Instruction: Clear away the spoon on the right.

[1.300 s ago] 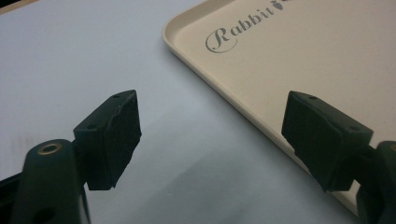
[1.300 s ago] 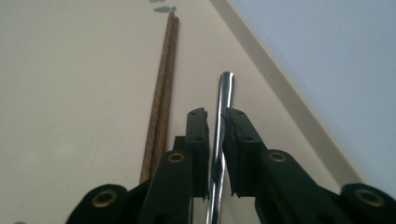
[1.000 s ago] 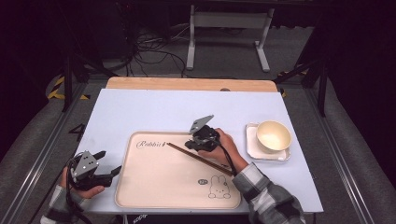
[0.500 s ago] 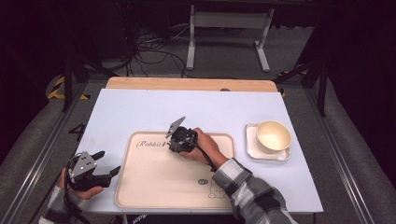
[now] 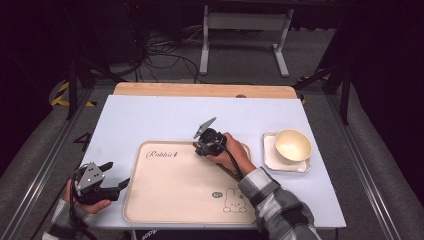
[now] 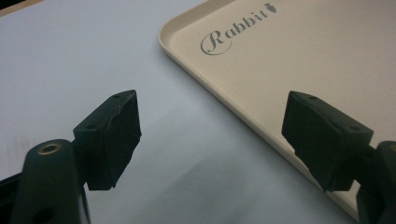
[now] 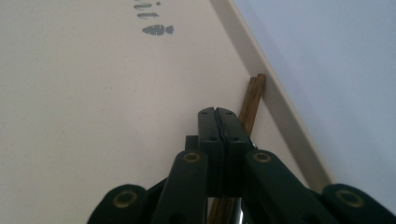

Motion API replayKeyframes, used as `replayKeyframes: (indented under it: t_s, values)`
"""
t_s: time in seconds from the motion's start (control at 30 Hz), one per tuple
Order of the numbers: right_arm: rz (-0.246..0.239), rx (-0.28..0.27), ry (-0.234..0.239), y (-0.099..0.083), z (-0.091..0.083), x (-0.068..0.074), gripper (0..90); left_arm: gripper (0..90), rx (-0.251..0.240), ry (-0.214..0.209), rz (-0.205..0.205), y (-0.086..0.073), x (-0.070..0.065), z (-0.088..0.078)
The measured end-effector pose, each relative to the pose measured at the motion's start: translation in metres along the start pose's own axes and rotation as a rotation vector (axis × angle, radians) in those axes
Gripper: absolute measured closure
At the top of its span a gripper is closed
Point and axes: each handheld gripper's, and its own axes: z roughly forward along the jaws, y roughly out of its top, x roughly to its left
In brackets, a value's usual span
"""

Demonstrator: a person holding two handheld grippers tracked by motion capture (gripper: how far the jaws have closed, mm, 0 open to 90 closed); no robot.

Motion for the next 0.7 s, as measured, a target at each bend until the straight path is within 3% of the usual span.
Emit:
replayKeyframes:
  t_s: [0.7]
  values:
    - [0.088,-0.03,-0.057,-0.046,-0.028,-0.008,89.9,20.4,-0.002,0.001,0.001,0.001,-0.001,0.0]
